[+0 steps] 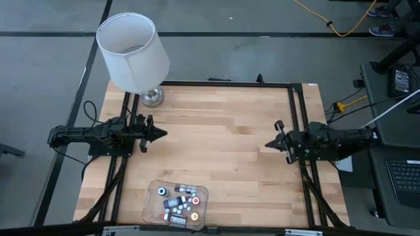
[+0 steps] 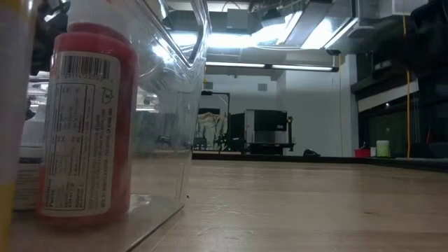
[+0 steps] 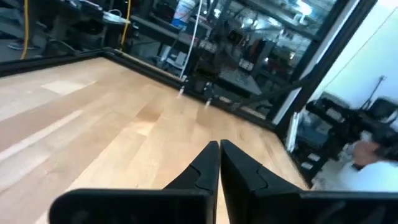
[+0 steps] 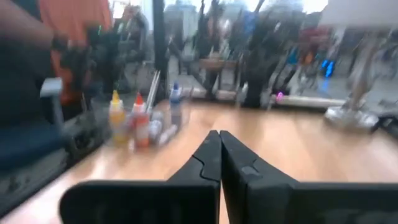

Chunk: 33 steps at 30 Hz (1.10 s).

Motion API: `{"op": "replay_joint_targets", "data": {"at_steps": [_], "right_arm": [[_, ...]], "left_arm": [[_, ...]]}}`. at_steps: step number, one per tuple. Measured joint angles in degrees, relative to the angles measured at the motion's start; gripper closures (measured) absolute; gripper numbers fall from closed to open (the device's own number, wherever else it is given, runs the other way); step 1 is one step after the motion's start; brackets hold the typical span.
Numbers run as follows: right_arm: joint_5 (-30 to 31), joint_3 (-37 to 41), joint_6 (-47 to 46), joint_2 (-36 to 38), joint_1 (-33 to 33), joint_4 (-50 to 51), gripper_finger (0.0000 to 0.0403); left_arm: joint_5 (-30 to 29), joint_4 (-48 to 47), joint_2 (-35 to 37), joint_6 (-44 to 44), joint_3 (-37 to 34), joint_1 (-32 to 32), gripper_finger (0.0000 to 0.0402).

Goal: Pick & Place food coloring
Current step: Return to Home Position

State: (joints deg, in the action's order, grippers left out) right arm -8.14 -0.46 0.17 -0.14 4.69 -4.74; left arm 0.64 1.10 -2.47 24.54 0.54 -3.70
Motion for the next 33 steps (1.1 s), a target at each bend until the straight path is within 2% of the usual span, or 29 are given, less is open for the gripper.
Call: {"op": "replay_joint_targets", "data": {"at_steps": [8,13,22,33], "right_arm": [[-1.0,0.03,10.42,-0.07,-1.53,2.46,0.0401],[-0.99,0.03,10.61,-0.09,-1.53,2.52,0.0398],[-0.97,0.03,7.67,-0.09,-1.53,2.55,0.0363],[-0.96,0.01,7.78,-0.09,-1.53,2.57,0.036]], "left_arm": [[0.49,0.32,-0.16,2.29,0.0,-0.01,0.0395],[0.49,0.39,-0.14,2.27,0.0,-0.01,0.0392],[0.48,0.37,-0.16,2.26,0.0,-0.01,0.0395],[0.48,0.37,-0.16,2.28,0.0,-0.01,0.0389]]}}
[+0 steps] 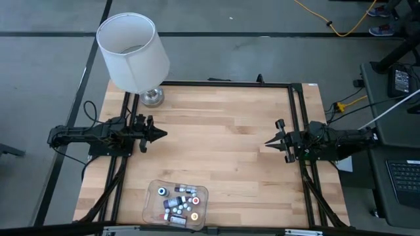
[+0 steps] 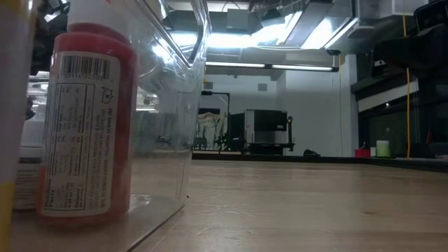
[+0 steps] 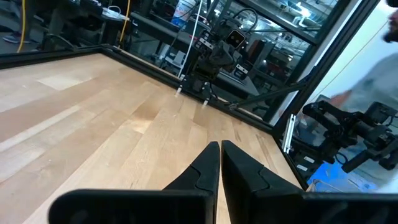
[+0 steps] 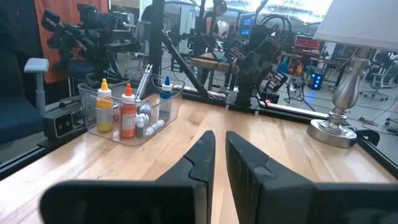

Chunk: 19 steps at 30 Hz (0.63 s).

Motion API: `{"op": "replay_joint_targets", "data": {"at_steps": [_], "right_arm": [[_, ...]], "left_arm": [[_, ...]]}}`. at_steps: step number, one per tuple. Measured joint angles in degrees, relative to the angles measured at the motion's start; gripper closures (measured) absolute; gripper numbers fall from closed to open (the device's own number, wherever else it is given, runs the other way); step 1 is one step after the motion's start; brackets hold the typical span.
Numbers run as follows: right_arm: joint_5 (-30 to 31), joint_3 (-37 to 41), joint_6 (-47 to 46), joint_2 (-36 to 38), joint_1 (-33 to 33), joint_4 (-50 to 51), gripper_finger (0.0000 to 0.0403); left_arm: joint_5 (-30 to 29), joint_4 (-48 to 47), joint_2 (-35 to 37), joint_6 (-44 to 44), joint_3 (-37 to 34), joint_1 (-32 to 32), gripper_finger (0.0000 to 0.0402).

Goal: Pick & Place food coloring
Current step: Return to Home Position

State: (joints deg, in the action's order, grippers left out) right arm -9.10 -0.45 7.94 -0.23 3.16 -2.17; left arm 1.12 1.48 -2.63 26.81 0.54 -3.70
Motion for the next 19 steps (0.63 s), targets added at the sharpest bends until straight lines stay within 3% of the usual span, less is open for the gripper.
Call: {"op": "replay_joint_targets", "data": {"at_steps": [19], "right_arm": [[0.04,-0.02,0.04,0.0,0.0,0.02,0.0359]], "left_arm": [[-0.02,0.0,0.0,-0.01,0.0,0.0,0.039]]}}
